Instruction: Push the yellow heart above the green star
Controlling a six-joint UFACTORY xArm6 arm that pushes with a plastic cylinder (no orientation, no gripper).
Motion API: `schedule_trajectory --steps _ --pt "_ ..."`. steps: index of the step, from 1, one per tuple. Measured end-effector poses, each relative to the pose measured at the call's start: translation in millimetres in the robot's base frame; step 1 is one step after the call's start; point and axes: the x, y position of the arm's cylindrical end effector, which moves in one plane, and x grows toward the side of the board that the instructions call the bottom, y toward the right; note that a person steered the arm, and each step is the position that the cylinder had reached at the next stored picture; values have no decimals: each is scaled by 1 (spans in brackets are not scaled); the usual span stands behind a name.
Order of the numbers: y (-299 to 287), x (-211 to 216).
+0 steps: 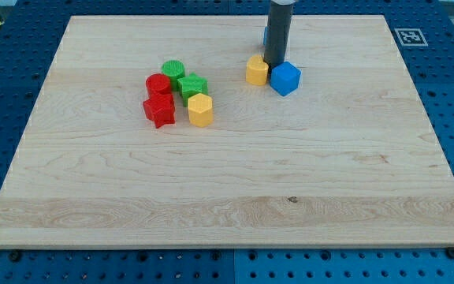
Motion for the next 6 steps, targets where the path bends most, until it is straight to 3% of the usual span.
schedule_trajectory --steps 2,6 --pt "0 0" --pt "-75 0"
